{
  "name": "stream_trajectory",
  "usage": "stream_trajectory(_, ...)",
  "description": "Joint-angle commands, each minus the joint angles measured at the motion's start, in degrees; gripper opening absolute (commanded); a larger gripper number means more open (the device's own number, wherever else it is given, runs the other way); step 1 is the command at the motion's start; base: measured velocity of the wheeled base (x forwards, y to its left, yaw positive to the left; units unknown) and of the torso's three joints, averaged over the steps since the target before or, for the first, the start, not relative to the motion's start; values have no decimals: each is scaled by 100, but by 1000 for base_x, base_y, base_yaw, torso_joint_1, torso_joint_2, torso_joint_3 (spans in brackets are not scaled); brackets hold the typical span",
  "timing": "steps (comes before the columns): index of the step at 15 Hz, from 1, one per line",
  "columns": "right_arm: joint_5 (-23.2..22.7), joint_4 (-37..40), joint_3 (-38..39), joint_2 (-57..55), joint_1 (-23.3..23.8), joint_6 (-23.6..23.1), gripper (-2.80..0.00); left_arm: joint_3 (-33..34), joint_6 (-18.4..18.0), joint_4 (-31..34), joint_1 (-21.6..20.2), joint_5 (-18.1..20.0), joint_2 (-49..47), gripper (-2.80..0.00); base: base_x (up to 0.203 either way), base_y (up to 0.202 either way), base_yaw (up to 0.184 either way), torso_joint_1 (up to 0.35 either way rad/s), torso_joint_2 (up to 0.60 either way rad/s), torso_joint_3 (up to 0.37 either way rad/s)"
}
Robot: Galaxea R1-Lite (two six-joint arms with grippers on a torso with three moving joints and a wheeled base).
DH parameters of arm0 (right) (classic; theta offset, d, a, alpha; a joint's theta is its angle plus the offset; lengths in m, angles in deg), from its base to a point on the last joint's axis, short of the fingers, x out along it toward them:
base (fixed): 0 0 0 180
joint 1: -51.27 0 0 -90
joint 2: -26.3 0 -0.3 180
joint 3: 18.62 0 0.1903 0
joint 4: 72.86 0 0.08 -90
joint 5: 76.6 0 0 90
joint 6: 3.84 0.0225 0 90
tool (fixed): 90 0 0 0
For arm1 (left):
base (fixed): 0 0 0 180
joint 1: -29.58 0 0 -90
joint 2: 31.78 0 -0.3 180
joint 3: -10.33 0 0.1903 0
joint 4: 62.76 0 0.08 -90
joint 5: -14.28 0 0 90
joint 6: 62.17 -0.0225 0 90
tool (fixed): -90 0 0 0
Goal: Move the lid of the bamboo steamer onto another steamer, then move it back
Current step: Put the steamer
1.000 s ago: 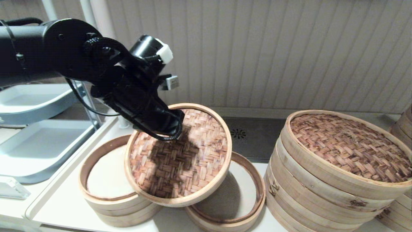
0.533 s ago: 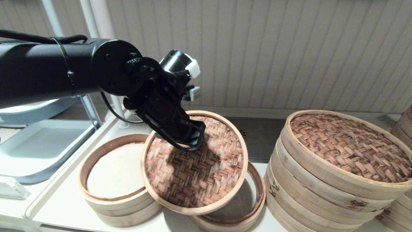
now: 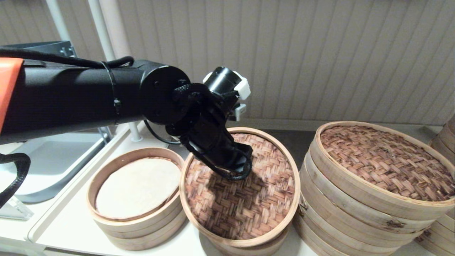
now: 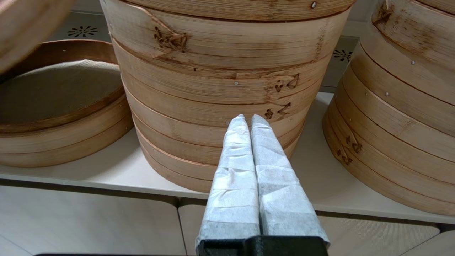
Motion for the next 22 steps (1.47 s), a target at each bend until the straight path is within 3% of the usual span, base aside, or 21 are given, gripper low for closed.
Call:
stream_trajectory(1, -4, 1, 9, -5, 2, -3, -280, 0, 10, -28, 23, -2, -169, -280, 0, 0, 0, 0, 0, 0)
stream_trajectory(22, -4, 1, 9, -5, 1, -3, -280, -18, -61, -847, -12, -107, -1083, -280, 0, 0, 0, 0, 0, 0)
